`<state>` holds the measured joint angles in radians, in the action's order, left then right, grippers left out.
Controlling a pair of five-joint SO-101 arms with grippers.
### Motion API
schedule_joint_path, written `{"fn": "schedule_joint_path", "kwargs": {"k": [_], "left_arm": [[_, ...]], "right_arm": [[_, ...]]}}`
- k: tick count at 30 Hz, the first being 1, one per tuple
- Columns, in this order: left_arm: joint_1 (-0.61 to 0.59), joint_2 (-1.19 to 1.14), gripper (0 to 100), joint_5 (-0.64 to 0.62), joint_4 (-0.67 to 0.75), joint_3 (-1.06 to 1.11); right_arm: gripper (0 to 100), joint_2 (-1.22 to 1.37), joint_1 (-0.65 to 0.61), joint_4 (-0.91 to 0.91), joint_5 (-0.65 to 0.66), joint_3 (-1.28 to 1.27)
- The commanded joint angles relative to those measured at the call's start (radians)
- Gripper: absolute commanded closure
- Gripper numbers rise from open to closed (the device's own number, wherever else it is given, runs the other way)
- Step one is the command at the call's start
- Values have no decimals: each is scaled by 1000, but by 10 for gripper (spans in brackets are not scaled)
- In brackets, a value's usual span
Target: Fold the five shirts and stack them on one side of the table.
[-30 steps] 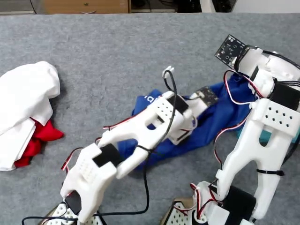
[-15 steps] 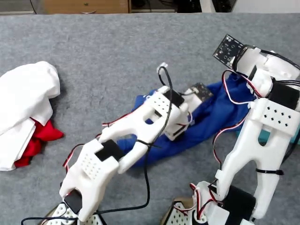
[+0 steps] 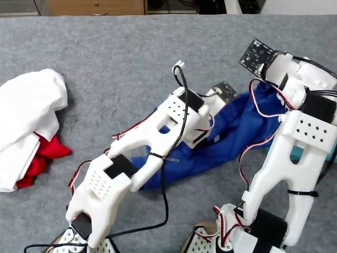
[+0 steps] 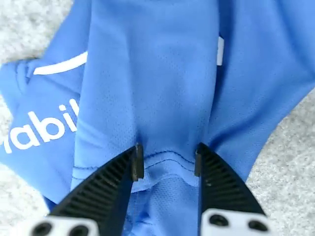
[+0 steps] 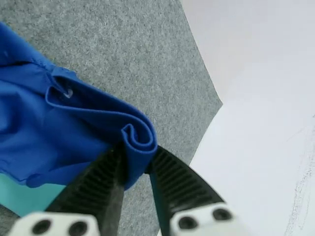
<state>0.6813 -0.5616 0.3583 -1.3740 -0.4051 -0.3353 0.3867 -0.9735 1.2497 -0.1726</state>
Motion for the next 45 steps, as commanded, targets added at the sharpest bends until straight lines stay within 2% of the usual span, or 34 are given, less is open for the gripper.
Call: {"fn": "schedule_joint_path", "kwargs": {"k": [1, 11, 21, 27, 36, 45], "left_arm": [[-8, 30, 822, 6, 0, -15], [54, -19, 822, -2, -34, -12], [38, -21, 823, -2, -37, -5], [23, -39, 919, 5, -5, 9], [25, -82, 983, 6, 0, 12], [12, 67, 982, 3, -11, 11]], "right_arm": [[996, -36, -12, 17, -5, 7], [996, -36, -12, 17, -5, 8], [996, -36, -12, 17, -5, 8], [996, -38, -12, 18, -5, 8], [996, -38, -12, 18, -5, 10], [996, -87, -12, 21, -5, 8]]}}
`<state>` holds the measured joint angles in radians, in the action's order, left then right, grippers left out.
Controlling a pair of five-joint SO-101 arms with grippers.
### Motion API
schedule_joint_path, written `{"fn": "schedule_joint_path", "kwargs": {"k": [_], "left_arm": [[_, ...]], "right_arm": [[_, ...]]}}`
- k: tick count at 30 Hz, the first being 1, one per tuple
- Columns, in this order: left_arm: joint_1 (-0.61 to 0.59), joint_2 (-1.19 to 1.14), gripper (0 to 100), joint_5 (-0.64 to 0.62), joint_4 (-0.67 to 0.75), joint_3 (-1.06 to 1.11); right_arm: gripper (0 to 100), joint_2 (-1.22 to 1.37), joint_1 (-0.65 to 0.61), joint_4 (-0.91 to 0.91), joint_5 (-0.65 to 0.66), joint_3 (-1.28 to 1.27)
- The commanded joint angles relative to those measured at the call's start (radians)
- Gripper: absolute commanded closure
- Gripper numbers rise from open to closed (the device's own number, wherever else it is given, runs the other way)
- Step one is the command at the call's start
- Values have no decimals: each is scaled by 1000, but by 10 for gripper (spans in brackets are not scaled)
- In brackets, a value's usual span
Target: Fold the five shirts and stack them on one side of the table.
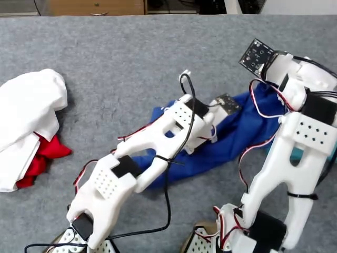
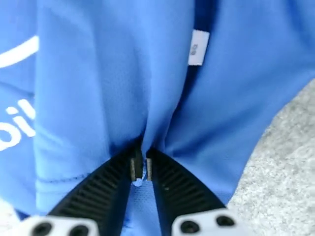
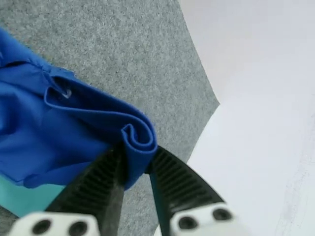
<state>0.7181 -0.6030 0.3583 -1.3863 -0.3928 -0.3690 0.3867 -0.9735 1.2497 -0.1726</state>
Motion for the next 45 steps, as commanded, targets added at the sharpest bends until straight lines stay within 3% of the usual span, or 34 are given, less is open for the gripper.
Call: {"fn": "schedule_joint_path", "kwargs": {"k": [1, 7, 12, 19, 25, 33, 45], "left_arm": [[-34, 139, 982, 2, -8, -12], [-155, 312, 982, -2, -124, -169], [-299, 441, 983, -6, -229, -397], [-410, 618, 983, -29, -347, -793], [-537, 720, 983, 150, -342, -997], [-657, 792, 982, 292, -347, -1082], [-666, 974, 982, 367, -373, -1076]], "right_arm": [[996, -61, -12, 23, -5, 10], [996, -117, -4, 48, -11, 10], [996, -211, 13, 141, -97, 31], [996, -308, -15, 152, -199, 285], [996, -308, -22, 152, -235, 539], [996, -308, -71, 290, -229, 639], [996, -326, -76, 272, -227, 862]]}}
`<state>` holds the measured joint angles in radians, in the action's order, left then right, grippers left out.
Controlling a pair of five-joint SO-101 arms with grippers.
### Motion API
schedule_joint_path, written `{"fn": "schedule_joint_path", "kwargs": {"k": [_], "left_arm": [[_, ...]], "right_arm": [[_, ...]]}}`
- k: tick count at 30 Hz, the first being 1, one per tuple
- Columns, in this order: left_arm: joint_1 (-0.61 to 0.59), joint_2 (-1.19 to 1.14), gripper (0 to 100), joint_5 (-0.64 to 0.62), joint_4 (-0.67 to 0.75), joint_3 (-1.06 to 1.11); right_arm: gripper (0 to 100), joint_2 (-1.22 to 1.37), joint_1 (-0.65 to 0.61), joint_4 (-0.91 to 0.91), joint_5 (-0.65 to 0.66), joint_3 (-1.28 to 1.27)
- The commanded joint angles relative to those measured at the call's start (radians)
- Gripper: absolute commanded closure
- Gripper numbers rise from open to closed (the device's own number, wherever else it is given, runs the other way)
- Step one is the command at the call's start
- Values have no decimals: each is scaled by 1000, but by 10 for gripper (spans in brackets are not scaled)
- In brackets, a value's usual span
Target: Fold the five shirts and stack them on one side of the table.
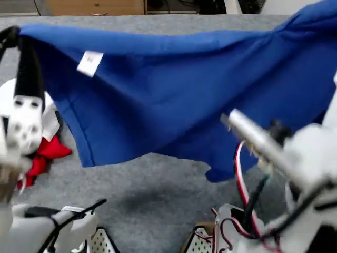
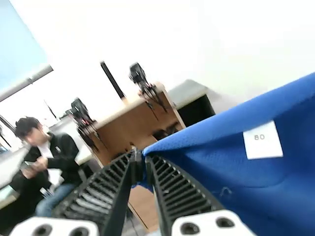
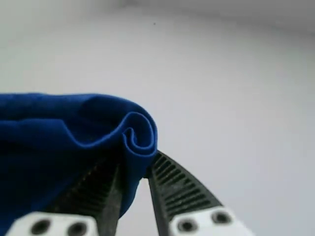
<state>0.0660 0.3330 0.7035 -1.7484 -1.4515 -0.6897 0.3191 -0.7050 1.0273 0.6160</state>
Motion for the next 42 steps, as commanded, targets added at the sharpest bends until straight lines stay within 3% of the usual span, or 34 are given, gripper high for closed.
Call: {"fn": "schedule_joint_path", "kwargs": {"k": [1, 9, 20, 25, 32, 42], "left_arm": [[-14, 59, 982, 28, -11, -17], [-115, 162, 982, 41, -11, 43], [-112, 237, 982, 110, -11, 658], [-110, 234, 982, 157, 25, 1005], [-110, 245, 982, 157, 381, 1516], [-107, 232, 982, 158, 895, 1919]], "right_arm": [[996, -16, -8, -20, -5, 97], [996, -113, -16, -272, -3, 170], [996, -111, -21, -296, -3, -214], [996, -117, -114, -295, 17, -466], [996, -117, -271, -218, 20, -779], [996, -108, -343, 311, 57, -1271]]}}
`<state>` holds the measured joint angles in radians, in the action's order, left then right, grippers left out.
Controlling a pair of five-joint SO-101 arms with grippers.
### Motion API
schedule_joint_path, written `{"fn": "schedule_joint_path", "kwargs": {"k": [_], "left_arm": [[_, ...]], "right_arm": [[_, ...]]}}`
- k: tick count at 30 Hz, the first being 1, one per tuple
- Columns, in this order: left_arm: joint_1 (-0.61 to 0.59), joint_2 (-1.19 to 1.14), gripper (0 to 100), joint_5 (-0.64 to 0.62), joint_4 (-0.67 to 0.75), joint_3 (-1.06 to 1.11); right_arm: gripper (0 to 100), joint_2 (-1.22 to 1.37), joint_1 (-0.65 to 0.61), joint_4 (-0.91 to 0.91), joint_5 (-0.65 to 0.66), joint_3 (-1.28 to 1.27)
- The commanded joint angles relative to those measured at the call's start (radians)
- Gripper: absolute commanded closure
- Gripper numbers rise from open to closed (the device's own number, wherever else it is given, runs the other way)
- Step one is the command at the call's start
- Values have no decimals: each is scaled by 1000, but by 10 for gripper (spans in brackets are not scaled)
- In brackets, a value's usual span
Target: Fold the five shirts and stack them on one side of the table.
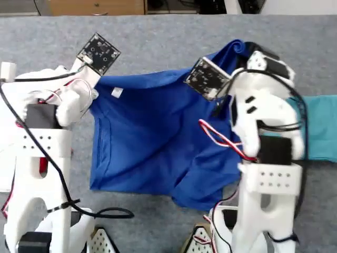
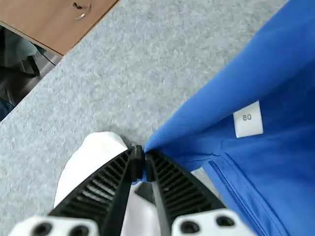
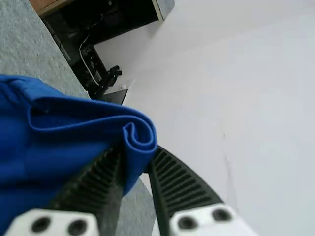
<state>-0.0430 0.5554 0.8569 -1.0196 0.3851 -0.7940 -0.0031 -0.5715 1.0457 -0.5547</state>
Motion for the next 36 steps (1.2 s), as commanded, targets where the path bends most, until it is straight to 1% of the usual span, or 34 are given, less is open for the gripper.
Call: {"fn": "schedule_joint_path", "kwargs": {"k": [1, 5, 10, 13, 17, 21, 26, 31, 32, 36], "left_arm": [[2, 10, 982, 5, 221, 115], [2, 10, 982, 5, 423, 193], [3, -10, 982, 5, 666, 233], [-2, -77, 982, 6, 790, 215], [-6, -174, 982, 6, 944, 164], [-5, -257, 982, 6, 1071, 110], [-2, -363, 982, 6, 1157, 32], [-6, -441, 982, 6, 1160, -26], [-6, -449, 982, 14, 1160, -23], [3, -453, 982, 110, 1160, 48]], "right_arm": [[996, -1, -28, 241, 60, -140], [996, 58, -28, 494, 74, -211], [996, 199, -25, 718, 78, -134], [996, 297, -25, 799, 78, -36], [996, 424, -25, 865, 78, 99], [996, 542, -19, 927, 80, 196], [996, 679, 12, 1011, 81, 275], [996, 737, 33, 1028, 81, 312], [996, 737, 33, 1025, 81, 308], [996, 737, 31, 1023, 86, 263]]}}
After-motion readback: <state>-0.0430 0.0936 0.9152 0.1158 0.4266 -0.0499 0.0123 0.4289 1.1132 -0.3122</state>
